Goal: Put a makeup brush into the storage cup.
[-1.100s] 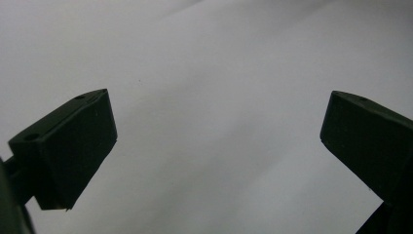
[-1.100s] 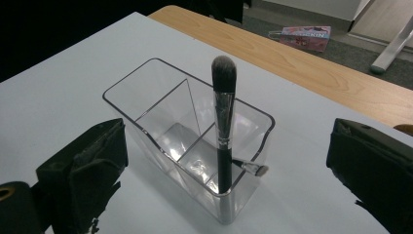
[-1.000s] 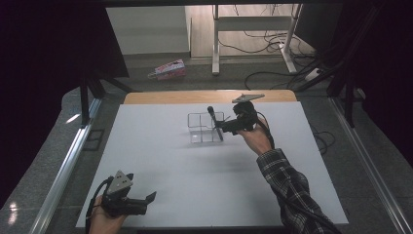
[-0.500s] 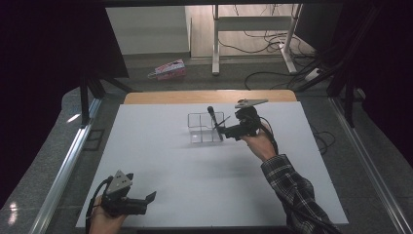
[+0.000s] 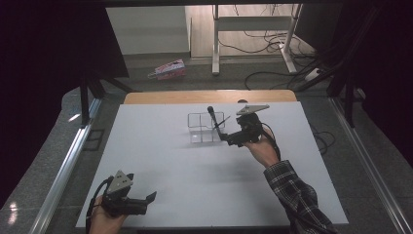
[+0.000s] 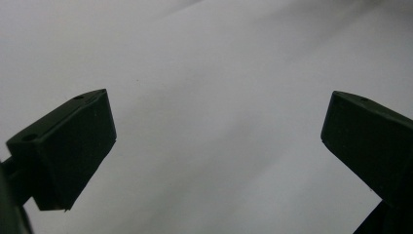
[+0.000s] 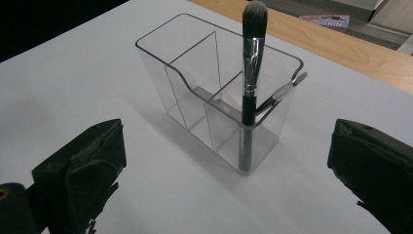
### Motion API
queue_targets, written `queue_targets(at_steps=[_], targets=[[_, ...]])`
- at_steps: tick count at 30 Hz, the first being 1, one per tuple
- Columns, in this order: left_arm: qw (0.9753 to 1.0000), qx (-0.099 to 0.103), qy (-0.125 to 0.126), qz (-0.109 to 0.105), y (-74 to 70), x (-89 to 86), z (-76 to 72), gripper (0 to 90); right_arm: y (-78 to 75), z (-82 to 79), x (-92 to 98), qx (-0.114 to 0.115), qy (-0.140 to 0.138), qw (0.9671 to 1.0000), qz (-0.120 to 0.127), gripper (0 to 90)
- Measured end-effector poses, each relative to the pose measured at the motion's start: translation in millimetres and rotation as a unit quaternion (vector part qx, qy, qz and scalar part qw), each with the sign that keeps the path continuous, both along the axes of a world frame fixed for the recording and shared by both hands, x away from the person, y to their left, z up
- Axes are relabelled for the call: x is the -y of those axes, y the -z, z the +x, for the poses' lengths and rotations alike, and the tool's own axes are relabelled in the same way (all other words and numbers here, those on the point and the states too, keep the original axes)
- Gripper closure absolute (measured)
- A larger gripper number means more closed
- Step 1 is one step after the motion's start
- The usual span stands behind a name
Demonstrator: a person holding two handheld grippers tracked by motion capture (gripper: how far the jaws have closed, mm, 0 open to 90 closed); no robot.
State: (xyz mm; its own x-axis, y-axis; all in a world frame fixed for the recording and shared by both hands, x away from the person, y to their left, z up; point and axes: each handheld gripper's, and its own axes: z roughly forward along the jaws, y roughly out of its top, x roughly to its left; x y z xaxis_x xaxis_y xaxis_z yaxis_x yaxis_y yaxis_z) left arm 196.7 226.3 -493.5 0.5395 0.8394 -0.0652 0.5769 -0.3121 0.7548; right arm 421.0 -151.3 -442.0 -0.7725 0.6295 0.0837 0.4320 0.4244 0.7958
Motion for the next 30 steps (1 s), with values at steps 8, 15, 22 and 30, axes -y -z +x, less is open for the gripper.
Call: queue_targets(at_steps=[8, 15, 22, 30], targets=[[1.0, 0.0, 0.0, 0.0, -0.1, 0.2, -0.1, 0.1, 1.7, -4.4, 4.7, -0.002, -0.002, 1.0, 0.003, 0.0], [1.0, 0.0, 0.003, 0.0, -0.1, 0.7, 0.0, 0.1, 3.1, -11.1, 6.6, -0.002, -0.006, 1.0, 0.004, 0.0], [1.0, 0.002, 0.004, 0.001, -0.2, 1.1, -0.2, 0.1, 2.1, -18.2, 9.0, 0.001, -0.007, 0.9999, 0.009, 0.0], [1.0, 0.003, 0.005, 0.0, -0.5, 1.2, -0.4, 0.1, 1.8, -28.0, 12.5, 0.002, -0.011, 0.9999, 0.012, 0.0]])
